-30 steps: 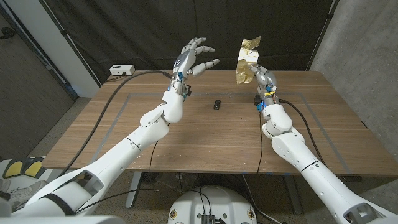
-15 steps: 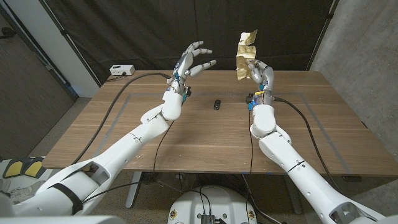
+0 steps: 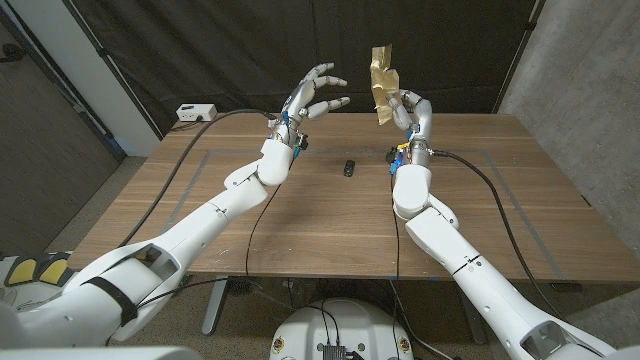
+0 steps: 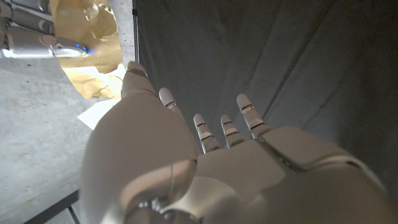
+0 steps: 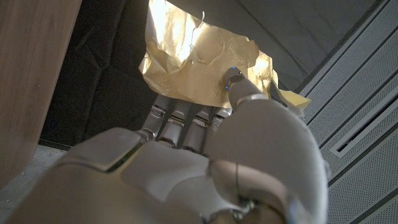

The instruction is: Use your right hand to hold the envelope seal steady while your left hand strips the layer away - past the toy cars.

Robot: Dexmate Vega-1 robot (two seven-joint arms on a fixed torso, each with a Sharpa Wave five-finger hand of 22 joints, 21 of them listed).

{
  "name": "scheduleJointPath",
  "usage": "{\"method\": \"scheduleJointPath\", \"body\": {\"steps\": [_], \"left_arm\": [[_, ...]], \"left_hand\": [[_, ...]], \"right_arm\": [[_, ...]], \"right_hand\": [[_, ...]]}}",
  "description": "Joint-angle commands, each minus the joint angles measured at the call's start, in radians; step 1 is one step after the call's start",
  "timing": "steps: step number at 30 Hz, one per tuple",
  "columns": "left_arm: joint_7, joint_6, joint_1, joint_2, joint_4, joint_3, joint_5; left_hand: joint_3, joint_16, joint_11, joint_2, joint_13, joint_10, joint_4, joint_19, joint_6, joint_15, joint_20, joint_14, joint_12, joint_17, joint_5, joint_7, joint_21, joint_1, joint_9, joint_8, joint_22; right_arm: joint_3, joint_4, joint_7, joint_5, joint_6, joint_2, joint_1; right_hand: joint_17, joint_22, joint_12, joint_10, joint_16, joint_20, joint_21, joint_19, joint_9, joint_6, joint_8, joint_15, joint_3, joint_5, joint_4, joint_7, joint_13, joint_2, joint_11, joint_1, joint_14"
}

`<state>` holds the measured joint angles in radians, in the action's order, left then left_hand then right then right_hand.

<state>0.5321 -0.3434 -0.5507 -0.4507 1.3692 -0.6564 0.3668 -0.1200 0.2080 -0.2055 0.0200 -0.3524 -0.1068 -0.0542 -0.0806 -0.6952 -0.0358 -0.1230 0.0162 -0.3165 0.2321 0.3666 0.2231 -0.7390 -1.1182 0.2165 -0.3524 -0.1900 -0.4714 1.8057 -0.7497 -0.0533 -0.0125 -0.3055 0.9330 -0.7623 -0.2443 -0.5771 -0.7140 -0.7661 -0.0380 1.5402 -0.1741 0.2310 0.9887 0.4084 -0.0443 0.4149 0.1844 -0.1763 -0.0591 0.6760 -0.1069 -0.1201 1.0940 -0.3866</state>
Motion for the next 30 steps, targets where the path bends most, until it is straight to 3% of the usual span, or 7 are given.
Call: {"method": "scheduleJointPath", "body": {"steps": [1, 8, 17, 30], "left_arm": [[0.085, -0.043, 0.04, -0.015, -0.02, -0.03, 0.137], [0.102, -0.071, 0.034, 0.008, -0.032, -0.02, 0.095], [0.052, -0.084, 0.036, 0.034, -0.048, -0.016, 0.032], [-0.076, -0.067, 0.067, 0.026, -0.04, -0.038, 0.006]], "left_hand": [[-0.005, 0.005, -0.006, 0.002, -0.001, -0.003, -0.003, 0.006, -0.025, -0.029, 0.004, 0.003, 0.002, 0.0, -0.003, 0.0, 0.003, -0.017, 0.006, -0.014, -0.002], [-0.005, 0.013, -0.008, 0.013, 0.001, -0.033, -0.007, 0.024, -0.103, -0.062, 0.023, -0.019, -0.009, -0.002, -0.013, 0.0, 0.002, -0.032, 0.014, -0.043, -0.001], [-0.005, 0.013, -0.008, 0.019, 0.002, -0.036, -0.012, 0.021, -0.146, -0.053, 0.012, -0.018, -0.009, -0.002, -0.019, 0.001, 0.008, -0.045, 0.014, -0.055, -0.001], [-0.006, 0.002, -0.007, 0.028, 0.002, 0.024, -0.022, 0.012, -0.122, -0.029, 0.009, 0.025, 0.017, 0.0, -0.027, 0.001, 0.017, -0.072, 0.0, -0.027, -0.002]], "right_arm": [[-0.021, 0.08, 0.043, -0.013, 0.161, -0.024, -0.016], [-0.03, 0.1, 0.041, -0.017, 0.185, -0.037, -0.016], [-0.039, 0.129, 0.032, -0.039, 0.202, -0.055, -0.006], [-0.035, 0.159, 0.048, -0.034, 0.222, -0.07, 0.002]], "right_hand": [[-0.004, -0.004, -0.008, -0.01, -0.01, -0.01, 0.009, -0.034, 0.003, 0.107, -0.001, -0.113, 0.0, 0.002, 0.0, 0.093, 0.0, 0.0, 0.004, 0.016, -0.005], [-0.01, -0.01, -0.013, -0.008, -0.02, -0.015, 0.014, -0.044, 0.006, 0.106, -0.001, -0.107, -0.002, 0.006, 0.001, 0.102, -0.001, -0.002, 0.015, 0.025, -0.001], [-0.016, -0.016, -0.018, -0.006, -0.032, -0.021, 0.019, -0.047, 0.01, 0.107, -0.001, -0.099, -0.006, 0.01, 0.001, 0.105, -0.001, -0.003, 0.019, 0.034, 0.002], [-0.024, -0.025, -0.026, -0.004, -0.05, -0.026, 0.024, -0.044, 0.014, 0.109, -0.002, -0.092, -0.012, 0.015, 0.002, 0.11, -0.003, -0.003, 0.025, 0.045, 0.002]]}}
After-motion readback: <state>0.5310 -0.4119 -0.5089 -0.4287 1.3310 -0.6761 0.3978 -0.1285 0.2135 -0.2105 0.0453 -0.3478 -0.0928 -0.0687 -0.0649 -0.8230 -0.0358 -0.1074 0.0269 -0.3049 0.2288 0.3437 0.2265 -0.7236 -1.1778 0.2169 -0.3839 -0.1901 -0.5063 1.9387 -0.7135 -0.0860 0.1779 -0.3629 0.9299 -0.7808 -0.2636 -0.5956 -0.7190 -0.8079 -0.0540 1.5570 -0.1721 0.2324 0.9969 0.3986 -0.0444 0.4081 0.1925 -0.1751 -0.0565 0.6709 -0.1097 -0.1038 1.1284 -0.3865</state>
